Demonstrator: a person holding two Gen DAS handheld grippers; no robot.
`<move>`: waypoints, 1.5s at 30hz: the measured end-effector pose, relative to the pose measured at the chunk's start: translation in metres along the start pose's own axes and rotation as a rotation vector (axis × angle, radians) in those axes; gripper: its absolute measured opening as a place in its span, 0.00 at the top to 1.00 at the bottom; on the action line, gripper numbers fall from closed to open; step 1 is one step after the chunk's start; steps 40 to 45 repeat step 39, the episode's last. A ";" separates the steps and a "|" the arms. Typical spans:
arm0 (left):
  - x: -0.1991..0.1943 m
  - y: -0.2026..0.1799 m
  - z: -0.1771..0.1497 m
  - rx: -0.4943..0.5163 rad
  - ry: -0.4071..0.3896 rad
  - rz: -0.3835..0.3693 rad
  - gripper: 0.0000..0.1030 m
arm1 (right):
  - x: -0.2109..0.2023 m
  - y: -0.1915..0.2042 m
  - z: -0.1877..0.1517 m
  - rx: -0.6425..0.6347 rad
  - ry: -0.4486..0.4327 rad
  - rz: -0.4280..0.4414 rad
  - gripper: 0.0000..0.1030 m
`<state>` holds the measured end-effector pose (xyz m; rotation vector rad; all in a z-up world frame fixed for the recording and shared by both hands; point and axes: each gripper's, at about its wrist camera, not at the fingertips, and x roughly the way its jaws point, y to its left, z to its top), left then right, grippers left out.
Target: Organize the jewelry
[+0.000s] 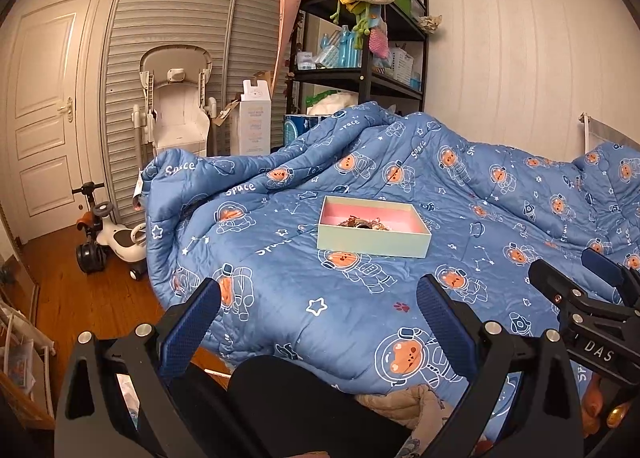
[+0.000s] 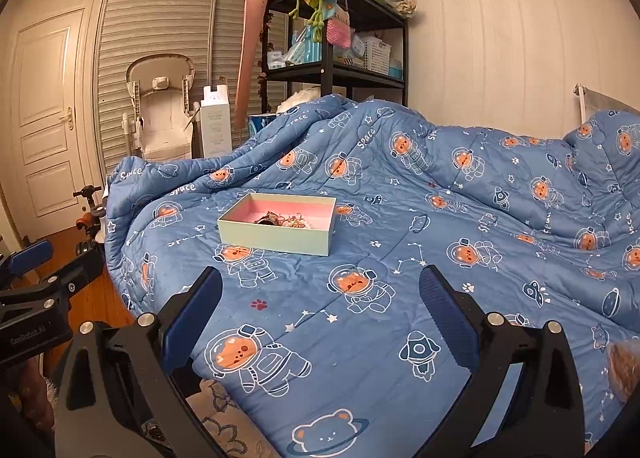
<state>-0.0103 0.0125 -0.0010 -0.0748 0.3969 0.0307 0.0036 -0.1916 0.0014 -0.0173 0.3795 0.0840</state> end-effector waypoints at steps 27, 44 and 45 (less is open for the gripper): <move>0.000 0.005 0.000 -0.002 0.000 0.003 0.07 | 0.001 0.001 -0.001 -0.001 0.003 0.002 0.06; -0.001 0.001 -0.005 -0.018 0.013 0.021 0.07 | 0.003 0.002 -0.001 0.000 0.006 0.004 0.06; -0.001 0.001 -0.005 -0.018 0.013 0.021 0.07 | 0.003 0.002 -0.001 0.000 0.006 0.004 0.06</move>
